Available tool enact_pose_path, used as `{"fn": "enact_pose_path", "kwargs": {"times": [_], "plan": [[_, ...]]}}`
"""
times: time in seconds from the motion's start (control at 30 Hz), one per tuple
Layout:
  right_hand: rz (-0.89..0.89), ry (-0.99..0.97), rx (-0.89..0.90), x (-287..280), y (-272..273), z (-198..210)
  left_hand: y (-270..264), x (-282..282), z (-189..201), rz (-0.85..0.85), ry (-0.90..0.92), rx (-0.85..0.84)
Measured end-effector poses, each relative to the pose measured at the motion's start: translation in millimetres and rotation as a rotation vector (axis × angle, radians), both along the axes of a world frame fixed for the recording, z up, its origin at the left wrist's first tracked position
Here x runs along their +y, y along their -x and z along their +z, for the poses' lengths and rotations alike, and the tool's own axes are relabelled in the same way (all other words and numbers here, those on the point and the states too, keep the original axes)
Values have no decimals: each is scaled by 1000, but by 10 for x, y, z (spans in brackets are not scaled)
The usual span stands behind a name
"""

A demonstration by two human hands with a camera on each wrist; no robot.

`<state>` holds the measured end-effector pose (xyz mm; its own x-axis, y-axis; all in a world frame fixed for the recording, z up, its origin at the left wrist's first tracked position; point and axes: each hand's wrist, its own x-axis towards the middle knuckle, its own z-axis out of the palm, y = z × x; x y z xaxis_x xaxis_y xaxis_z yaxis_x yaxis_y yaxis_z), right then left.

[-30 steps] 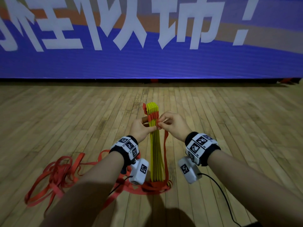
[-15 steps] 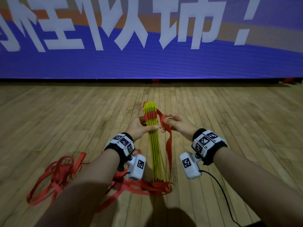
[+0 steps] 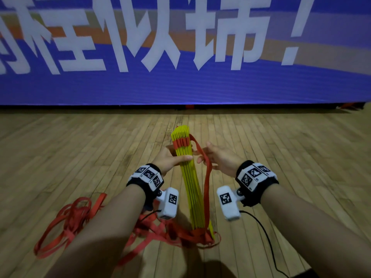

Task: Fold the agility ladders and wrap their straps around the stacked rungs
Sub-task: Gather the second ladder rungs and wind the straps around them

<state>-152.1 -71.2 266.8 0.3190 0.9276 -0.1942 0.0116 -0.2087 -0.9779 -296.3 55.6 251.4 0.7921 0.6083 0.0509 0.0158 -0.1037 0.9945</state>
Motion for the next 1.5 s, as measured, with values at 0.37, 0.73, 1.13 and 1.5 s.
{"fn": "enact_pose_path", "kwargs": {"times": [0.37, 0.73, 1.13, 1.5], "plan": [[132, 29, 55, -198, -51, 93, 44, -78, 217, -12, 38, -47], [109, 63, -156, -122, 31, -48, 139, -108, 419, -7, 95, -102], [189, 187, -212, -237, 44, -73, 230, -283, 507, -39, 198, -173], [326, 108, -258, -339, 4, -111, 183, -359, 321, -80, 252, -174]]}}
